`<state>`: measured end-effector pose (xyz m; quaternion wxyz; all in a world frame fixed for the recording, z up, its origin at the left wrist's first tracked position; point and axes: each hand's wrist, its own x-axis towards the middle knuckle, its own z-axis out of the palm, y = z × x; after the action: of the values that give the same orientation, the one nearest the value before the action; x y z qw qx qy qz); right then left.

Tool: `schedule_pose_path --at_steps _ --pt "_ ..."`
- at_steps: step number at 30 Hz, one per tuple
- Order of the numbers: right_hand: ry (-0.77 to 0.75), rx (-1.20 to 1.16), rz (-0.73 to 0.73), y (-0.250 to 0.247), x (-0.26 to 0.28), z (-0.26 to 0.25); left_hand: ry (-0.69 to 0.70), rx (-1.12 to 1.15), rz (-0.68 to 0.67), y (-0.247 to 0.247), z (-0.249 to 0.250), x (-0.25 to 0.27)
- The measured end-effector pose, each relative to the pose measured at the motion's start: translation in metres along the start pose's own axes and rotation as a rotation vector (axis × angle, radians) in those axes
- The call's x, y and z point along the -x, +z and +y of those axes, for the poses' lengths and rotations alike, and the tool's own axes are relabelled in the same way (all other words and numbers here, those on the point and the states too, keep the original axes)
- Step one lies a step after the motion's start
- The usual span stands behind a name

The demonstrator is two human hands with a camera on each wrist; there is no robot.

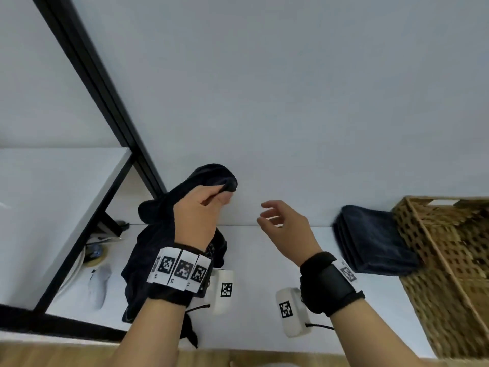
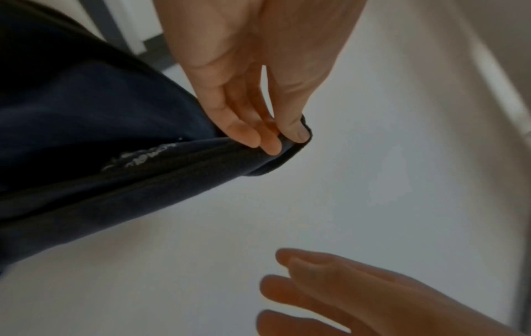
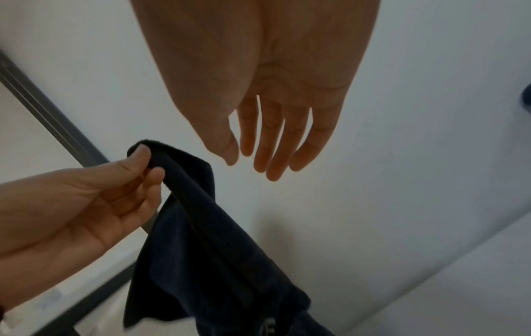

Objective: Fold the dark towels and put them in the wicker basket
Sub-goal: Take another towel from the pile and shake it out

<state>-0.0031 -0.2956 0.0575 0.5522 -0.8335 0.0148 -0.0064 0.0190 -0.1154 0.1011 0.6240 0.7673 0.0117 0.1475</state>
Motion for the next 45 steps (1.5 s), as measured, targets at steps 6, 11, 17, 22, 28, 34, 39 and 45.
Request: schedule_pose_path --at_steps 6,11,17,22,28,34,39,45 --pt "-0.084 -0.195 0.044 -0.059 0.039 -0.014 0.064 -0.036 -0.266 0.054 0.051 0.041" --pt "-0.116 -0.109 0.112 -0.088 0.072 0.01 0.065 -0.09 -0.402 0.084 0.058 0.076" --pt "-0.056 -0.13 0.172 -0.11 0.119 0.053 0.047 -0.233 -0.403 0.102 0.043 0.128" --pt "0.008 -0.149 0.343 -0.13 0.15 0.081 -0.051 -0.165 -0.241 0.1 0.028 0.156" --pt "0.266 -0.096 0.694 -0.174 0.175 0.129 -0.196 -0.202 0.023 0.056 0.01 0.139" --pt "0.481 -0.071 0.854 -0.192 0.199 0.163 -0.094 -0.557 0.214 0.004 -0.004 0.104" --pt "0.545 -0.1 0.771 -0.172 0.203 0.164 -0.023 -0.513 0.046 0.019 0.001 0.1" --pt "0.762 -0.079 0.629 -0.147 0.21 0.186 0.043 -0.509 -0.026 0.036 0.015 0.072"
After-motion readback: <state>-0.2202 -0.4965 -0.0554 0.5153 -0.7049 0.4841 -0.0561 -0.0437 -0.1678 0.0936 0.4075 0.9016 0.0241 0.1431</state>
